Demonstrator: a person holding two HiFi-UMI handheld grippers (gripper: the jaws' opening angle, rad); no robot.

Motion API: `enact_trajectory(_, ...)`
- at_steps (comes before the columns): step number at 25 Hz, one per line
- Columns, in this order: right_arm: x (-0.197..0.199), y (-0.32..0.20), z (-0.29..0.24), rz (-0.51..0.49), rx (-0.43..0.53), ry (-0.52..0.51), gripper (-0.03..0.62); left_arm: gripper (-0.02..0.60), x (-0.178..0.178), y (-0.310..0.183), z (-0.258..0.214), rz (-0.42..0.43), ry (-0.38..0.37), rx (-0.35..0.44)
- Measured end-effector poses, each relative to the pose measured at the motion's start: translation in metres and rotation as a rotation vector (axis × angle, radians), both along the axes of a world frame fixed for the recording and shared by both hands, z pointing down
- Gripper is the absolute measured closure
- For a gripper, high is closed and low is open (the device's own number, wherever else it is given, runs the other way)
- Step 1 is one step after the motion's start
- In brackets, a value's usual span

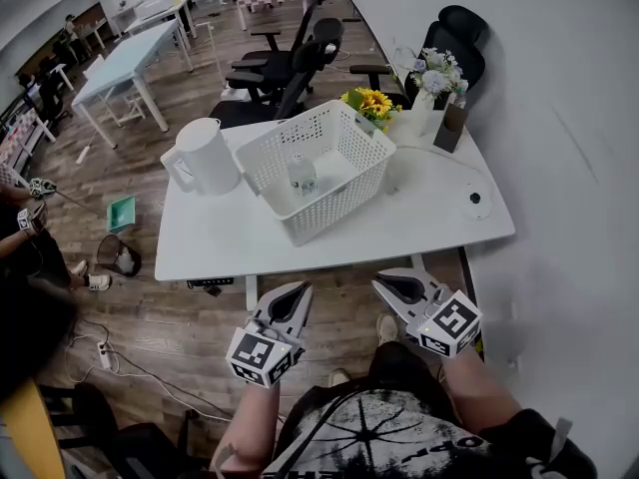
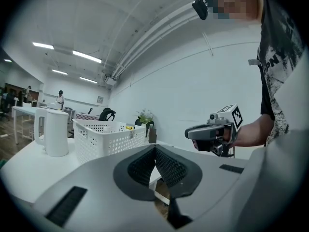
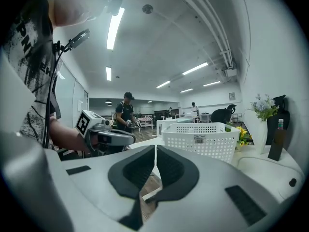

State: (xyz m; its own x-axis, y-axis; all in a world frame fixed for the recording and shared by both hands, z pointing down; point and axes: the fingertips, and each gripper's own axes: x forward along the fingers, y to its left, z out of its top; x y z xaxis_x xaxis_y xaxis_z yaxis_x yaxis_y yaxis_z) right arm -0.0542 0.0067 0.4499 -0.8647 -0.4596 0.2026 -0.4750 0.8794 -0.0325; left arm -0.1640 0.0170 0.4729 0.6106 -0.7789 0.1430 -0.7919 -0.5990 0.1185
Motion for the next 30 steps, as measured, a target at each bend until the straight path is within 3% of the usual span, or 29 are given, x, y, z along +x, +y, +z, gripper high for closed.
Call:
enact_trajectory(8, -0.009, -0.064, -0.013, -0.075, 0.047, 0.003, 0.571, 0.571, -0.006, -0.044, 0.002, -0.058, -0.029, -0.013)
enact_trajectory(20, -0.02, -0.173, -0.032, -0.273, 0.062, -0.037, 0.571, 0.571, -0.016, -0.125, -0.023, -0.236, -0.065, -0.012)
enact_trajectory(30, -0.027, -0.223, -0.044, -0.428, 0.084, -0.055, 0.571, 0.571, -0.021, -0.157, -0.044, -0.385, -0.095, 0.004)
